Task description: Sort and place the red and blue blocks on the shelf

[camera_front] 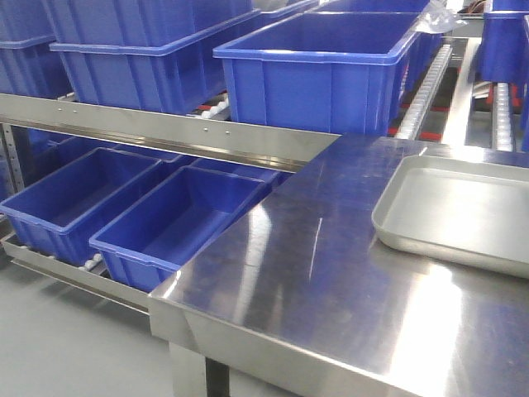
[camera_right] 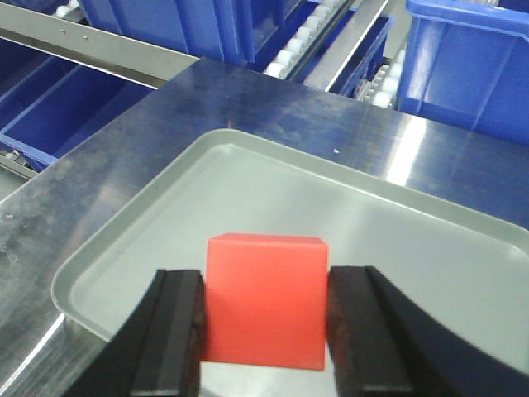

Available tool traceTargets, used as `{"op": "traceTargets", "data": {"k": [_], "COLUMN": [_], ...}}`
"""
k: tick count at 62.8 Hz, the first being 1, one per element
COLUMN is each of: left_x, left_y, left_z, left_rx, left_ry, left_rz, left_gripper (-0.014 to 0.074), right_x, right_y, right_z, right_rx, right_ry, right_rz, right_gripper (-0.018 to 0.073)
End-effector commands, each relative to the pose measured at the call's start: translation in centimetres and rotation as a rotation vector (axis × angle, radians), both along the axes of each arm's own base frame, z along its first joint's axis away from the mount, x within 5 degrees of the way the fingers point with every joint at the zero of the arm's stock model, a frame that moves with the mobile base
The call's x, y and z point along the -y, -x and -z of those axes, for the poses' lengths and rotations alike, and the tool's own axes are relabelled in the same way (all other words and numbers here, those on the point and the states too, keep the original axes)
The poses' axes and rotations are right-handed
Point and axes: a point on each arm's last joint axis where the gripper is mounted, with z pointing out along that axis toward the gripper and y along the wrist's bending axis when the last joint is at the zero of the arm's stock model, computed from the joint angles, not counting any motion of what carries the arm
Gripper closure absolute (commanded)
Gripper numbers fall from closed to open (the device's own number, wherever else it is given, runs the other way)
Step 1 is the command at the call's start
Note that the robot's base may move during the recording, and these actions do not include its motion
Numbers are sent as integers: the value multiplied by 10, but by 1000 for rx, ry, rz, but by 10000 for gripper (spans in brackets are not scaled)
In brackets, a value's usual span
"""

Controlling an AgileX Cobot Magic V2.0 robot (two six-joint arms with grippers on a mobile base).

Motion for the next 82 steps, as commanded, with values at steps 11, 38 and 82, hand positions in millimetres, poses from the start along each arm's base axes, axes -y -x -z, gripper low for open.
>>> {"op": "traceTargets", "data": {"k": [11, 38, 82], "left_x": [1, 1, 1], "left_y": [-5, -5, -5], "left_z": [-15, -15, -15], "left_rx": [94, 94, 94], "left_ry": [18, 18, 18], "left_rz": [7, 7, 7], "left_gripper": [472, 472, 472], "right_x": [1, 1, 1], "right_y": [-4, -4, -4], "right_z": [-16, -16, -16], "right_rx": [101, 101, 101], "right_ry": [8, 8, 8], "right_rz": [7, 7, 7], "right_gripper": [510, 510, 510]}}
